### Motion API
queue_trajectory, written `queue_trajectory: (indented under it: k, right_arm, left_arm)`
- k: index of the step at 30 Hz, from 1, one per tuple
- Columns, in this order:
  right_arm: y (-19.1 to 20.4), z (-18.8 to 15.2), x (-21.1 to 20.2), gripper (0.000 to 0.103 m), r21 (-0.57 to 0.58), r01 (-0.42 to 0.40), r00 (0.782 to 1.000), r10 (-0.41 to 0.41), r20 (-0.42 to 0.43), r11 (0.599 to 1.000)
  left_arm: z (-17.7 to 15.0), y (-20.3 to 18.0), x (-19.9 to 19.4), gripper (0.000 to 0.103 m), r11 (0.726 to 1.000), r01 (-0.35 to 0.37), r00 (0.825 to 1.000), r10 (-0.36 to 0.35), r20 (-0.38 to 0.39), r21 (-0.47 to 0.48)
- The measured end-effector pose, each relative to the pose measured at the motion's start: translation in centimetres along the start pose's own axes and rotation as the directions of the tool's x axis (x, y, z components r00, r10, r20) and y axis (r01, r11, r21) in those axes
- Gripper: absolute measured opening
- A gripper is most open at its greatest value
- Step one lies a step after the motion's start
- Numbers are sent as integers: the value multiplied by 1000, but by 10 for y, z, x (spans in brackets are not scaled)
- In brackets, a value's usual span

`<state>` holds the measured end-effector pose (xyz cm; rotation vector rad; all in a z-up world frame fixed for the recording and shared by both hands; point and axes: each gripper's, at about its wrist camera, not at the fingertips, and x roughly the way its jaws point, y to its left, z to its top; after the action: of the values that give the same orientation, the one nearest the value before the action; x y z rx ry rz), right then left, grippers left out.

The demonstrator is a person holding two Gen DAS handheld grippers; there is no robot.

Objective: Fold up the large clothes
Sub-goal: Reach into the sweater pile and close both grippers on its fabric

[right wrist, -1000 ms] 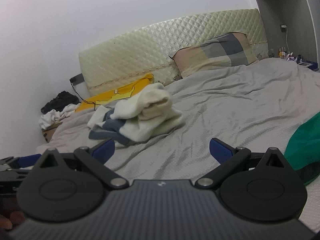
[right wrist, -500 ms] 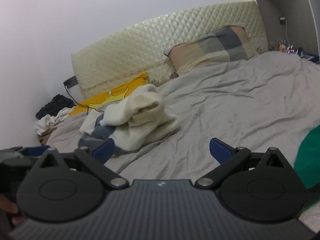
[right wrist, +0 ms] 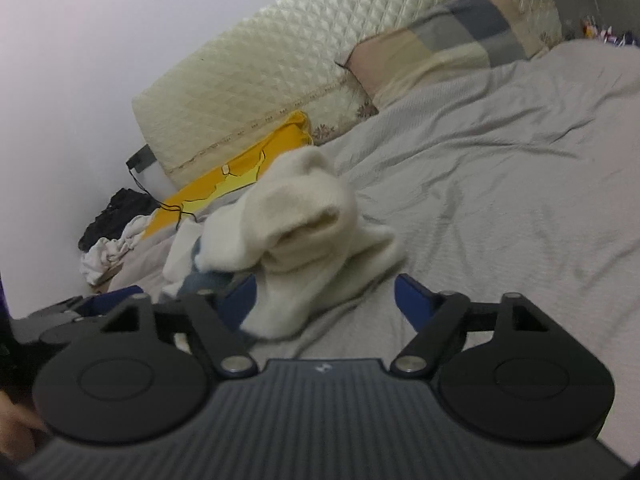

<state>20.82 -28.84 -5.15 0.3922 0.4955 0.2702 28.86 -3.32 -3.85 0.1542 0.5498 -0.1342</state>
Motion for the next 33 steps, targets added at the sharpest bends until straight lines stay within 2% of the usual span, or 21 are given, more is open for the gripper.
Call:
queue_trajectory:
  k: [2,6,9,12,14,15,16,17,20,26,33]
  right_arm:
    - [-5,7,24,64,18,-1,1000,1,-16,1000]
    - [-16,20,64,50,80,-34,999,36,-21,996]
    - [-24,28,85,49,127,-55,998,56,-3,990]
    - [-34,35,109,48,210,-101,995,104,-4,973]
    - [-37,39,121,44,234,-108,993,116,-20,966]
    - [-36,41,126,40,231,-106,993,115,-23,967]
    - [-34,44,129,38,229,-107,993,117,-31,968]
    - [-33,47,130,33,234,-103,992,116,-42,967]
    - [-26,59,125,27,215,-99,992,112,-51,972]
    - [6,82,82,21,109,-113,994,112,12,988]
    - [56,111,8,19,-35,-96,988,100,116,995]
  left_arm:
    - [5,6,25,95,1000,12,1000,-12,-10,18]
    - [13,14,77,94,998,1,1000,0,-24,68]
    - [16,16,109,93,992,1,1000,1,-15,125]
    - [20,15,128,86,984,16,1000,-19,13,177]
    - [25,12,133,67,978,23,999,-31,35,210]
    - [29,14,134,60,978,25,998,-35,44,209]
    - [34,15,133,42,981,21,998,-31,48,194]
    - [40,20,131,32,986,21,998,-29,49,164]
    - [63,40,119,19,996,36,996,-42,79,75]
    - [104,74,58,14,998,44,986,-35,162,-49]
    - [125,79,-62,12,999,40,959,-31,283,-29]
